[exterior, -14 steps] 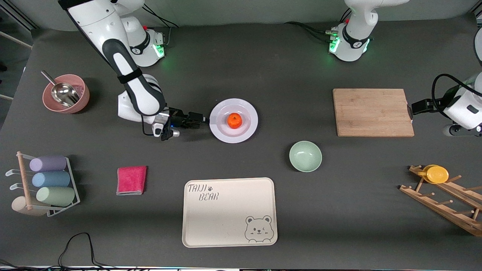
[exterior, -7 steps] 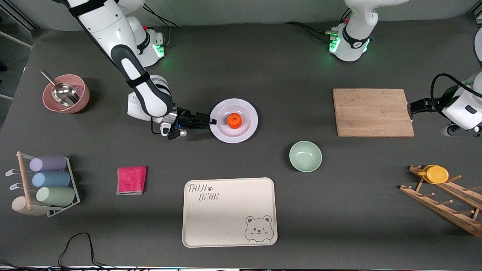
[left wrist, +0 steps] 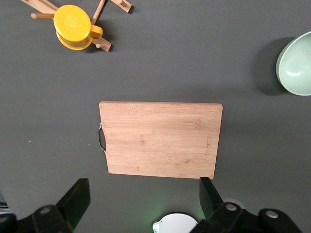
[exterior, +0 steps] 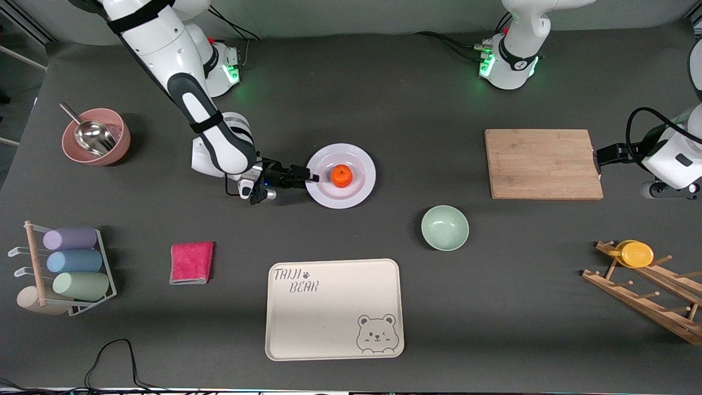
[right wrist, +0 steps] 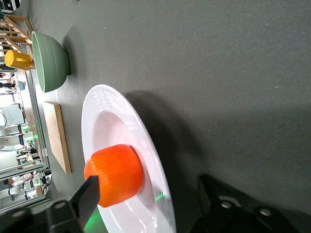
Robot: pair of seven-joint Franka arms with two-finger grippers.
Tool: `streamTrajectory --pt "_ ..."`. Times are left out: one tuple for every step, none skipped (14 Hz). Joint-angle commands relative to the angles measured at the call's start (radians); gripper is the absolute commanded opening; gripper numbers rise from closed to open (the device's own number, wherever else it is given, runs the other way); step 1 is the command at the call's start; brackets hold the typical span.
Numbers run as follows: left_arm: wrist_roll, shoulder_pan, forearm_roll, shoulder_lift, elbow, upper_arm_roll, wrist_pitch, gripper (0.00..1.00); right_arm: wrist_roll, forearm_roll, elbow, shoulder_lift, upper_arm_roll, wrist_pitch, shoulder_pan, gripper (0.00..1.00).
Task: Place orange and plate with both arms
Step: 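Reach the right gripper to the white plate rim and grip it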
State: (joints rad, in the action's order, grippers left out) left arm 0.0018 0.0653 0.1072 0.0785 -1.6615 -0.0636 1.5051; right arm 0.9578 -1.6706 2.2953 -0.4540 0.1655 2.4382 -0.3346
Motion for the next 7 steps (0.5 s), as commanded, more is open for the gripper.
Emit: streamTrajectory --pt "0.004 0.007 0.012 0.015 0.025 -0.012 -0.022 1.0 0.03 -0.037 -0.016 -0.017 0.002 0.021 -0.015 0.8" --pt "0.003 0.001 0.012 0.015 0.023 -0.012 -0.023 1.0 0.03 -0.037 -0.016 -0.017 0.0 0.021 -0.015 0.71" --pt "-0.003 -0.001 0.012 0.014 0.025 -0.012 -0.028 1.0 0.03 -0.035 -0.016 -0.017 0.002 0.021 -0.014 0.62" --pt "0.003 -0.001 0.014 0.014 0.025 -0.012 -0.029 1.0 0.03 -0.035 -0.017 -0.017 0.0 0.021 -0.015 0.49" --pt "0.006 -0.001 0.014 0.015 0.025 -0.012 -0.029 1.0 0.03 -0.035 -0.019 -0.017 0.0 0.021 -0.014 0.38" --pt "0.004 -0.001 0.012 0.017 0.023 -0.012 -0.029 1.0 0.03 -0.035 -0.02 -0.017 0.0 0.021 -0.014 0.28" --pt "-0.003 -0.002 0.012 0.015 0.023 -0.012 -0.034 1.0 0.03 -0.035 -0.023 -0.017 0.0 0.021 -0.014 0.19"
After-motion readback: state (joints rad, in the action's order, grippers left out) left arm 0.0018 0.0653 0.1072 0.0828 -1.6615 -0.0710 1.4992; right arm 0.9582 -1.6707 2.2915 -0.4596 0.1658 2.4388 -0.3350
